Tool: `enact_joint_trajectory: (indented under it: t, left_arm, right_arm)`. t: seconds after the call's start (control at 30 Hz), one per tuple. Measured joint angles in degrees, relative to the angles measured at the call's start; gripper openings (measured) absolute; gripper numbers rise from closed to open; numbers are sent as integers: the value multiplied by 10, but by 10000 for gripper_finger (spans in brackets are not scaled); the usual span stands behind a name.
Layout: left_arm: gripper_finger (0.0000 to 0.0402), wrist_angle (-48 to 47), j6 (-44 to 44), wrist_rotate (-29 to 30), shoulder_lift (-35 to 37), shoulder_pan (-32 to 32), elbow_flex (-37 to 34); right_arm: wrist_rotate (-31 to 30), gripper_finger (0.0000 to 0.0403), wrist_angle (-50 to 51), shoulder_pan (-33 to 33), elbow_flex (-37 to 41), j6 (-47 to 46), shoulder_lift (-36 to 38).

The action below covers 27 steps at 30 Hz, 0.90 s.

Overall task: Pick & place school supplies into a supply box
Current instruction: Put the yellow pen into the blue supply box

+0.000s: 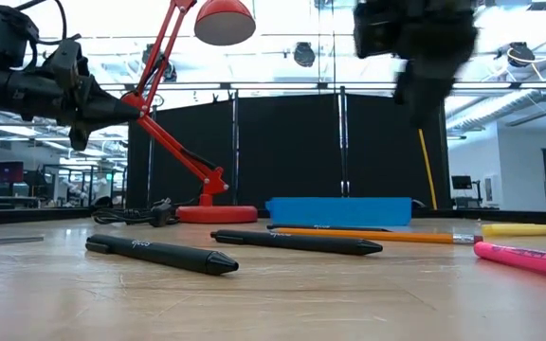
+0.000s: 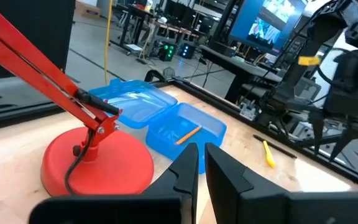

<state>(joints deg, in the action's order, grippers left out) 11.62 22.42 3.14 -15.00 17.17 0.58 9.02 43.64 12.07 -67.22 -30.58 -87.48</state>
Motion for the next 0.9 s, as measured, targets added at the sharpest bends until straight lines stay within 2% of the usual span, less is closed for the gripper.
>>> enact_joint_trajectory:
  t: [0.23, 0.43, 0.9]
  left_arm:
    - [31, -11, -9, -1, 0, 0, 0]
    - [31, -45, 7, -1, 0, 0, 0]
    - [31, -55, 21, -1, 0, 0, 0]
  right_arm:
    - [-27, 100, 81, 29, 0, -32, 0]
    - [-31, 100, 126, 36, 6, -19, 0]
    - [-29, 103, 150, 35, 131, -37, 0]
